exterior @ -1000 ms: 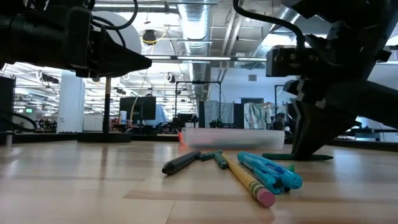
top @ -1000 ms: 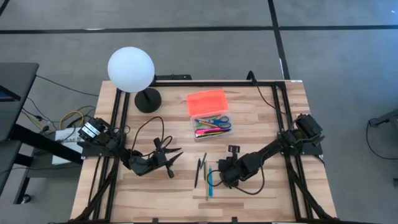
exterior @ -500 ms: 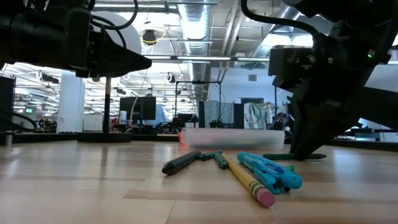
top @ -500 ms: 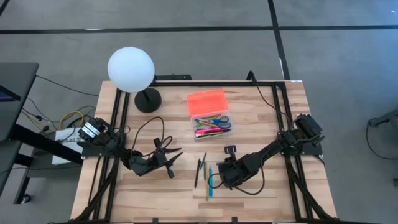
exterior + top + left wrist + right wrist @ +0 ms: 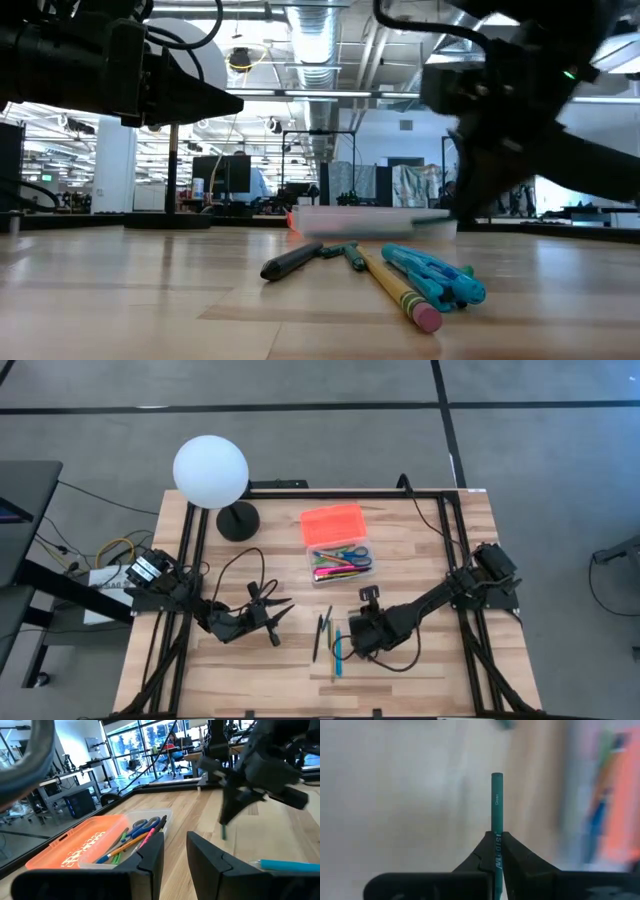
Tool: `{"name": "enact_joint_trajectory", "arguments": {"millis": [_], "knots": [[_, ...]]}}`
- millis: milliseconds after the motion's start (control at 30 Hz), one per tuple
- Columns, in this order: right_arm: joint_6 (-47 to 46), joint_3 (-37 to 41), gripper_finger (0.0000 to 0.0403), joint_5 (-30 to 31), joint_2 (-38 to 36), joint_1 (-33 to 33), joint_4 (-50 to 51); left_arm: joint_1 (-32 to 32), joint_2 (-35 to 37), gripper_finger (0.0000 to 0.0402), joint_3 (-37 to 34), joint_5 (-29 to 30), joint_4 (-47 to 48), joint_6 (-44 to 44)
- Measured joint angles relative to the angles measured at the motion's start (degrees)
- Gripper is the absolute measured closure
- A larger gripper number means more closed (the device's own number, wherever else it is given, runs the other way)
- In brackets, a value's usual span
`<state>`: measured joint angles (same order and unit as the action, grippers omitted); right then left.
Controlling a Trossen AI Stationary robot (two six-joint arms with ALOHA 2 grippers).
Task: Pick & place school supplies into a supply box
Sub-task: Put the green crayon into the orange supply box
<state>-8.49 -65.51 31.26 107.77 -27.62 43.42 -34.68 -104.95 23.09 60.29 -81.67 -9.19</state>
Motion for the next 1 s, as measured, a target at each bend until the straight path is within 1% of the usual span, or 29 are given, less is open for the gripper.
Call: {"name": "enact_joint_trajectory", "arguments": {"millis": [100,200,300,533,633,767,1000], "knots": [[2.0,-2.6,0.0402,6.0,-0.1,1.7,3.3,0.0,0.0,0.0324,0.0,0.0,0.0,0.0],[5.8,-3.6,0.0402,12.2,-0.1,4.8,3.4,0.0,0.0,0.0324,0.0,0.0,0.0,0.0],[9.9,-4.1,0.0402,14.4,-0.1,9.3,1.6,0.0,0.0,0.0324,0.0,0.0,0.0,0.0],[17.6,-4.1,0.0402,13.6,-0.1,19.8,-5.9,0.0,0.0,0.0324,0.0,0.0,0.0,0.0],[21.2,-4.1,0.0402,9.4,-0.1,22.6,-10.0,0.0,0.0,0.0324,0.0,0.0,0.0,0.0],[23.3,-4.1,0.04,3.4,-0.1,24.7,-13.5,0.0,0.0,0.0324,0.0,0.0,0.0,0.0],[23.5,-4.1,0.0392,2.6,-0.2,25.1,-14.1,0.0,0.0,0.0324,0.0,0.1,0.1,0.0]]}}
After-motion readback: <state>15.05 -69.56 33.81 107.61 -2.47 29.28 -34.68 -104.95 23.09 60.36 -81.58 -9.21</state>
